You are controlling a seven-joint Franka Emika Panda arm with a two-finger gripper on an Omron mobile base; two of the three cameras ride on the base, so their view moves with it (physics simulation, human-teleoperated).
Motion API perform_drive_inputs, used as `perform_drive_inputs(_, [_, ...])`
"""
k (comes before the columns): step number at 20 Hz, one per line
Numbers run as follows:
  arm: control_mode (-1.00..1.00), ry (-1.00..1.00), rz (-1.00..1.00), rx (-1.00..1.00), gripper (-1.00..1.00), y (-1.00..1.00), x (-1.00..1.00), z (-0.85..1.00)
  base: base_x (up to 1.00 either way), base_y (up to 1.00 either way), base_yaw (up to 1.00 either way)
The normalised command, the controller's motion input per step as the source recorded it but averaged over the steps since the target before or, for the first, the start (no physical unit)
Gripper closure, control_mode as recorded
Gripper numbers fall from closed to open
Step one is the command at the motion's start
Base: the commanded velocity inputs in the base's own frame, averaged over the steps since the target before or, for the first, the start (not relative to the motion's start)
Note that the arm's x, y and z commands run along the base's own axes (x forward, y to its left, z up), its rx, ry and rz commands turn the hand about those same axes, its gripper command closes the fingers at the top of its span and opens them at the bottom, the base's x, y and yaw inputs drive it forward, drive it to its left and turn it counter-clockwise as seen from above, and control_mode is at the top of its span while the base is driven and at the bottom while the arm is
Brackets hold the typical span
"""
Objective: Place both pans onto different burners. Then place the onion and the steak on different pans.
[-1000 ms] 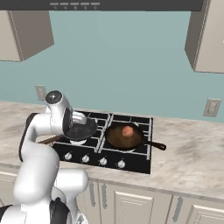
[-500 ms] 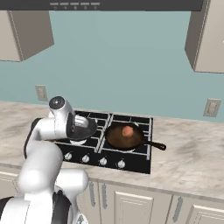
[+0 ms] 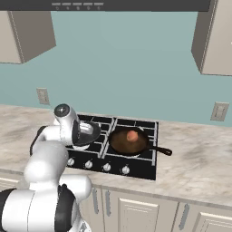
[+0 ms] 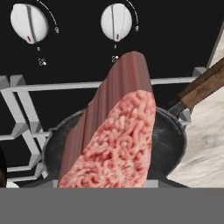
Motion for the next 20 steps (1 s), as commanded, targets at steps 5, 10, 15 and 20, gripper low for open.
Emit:
perform_drive_inputs(5, [-1.0,0.0,-0.02,0.0,1.0,0.01,0.2,-0.19,0.0,0.0,0.0])
perform_drive_inputs(10, [-1.0,0.0,-0.02,0.0,1.0,0.04,0.2,-0.15,0.0,0.0,0.0])
perform_drive_inputs(15, [-1.0,0.0,-0.03,0.0,1.0,0.07,0.23,-0.09,0.0,0.0,0.0])
perform_drive_inputs(20, [-1.0,0.0,-0.04,0.0,1.0,0.01,0.27,-0.06,0.0,0.0,0.0])
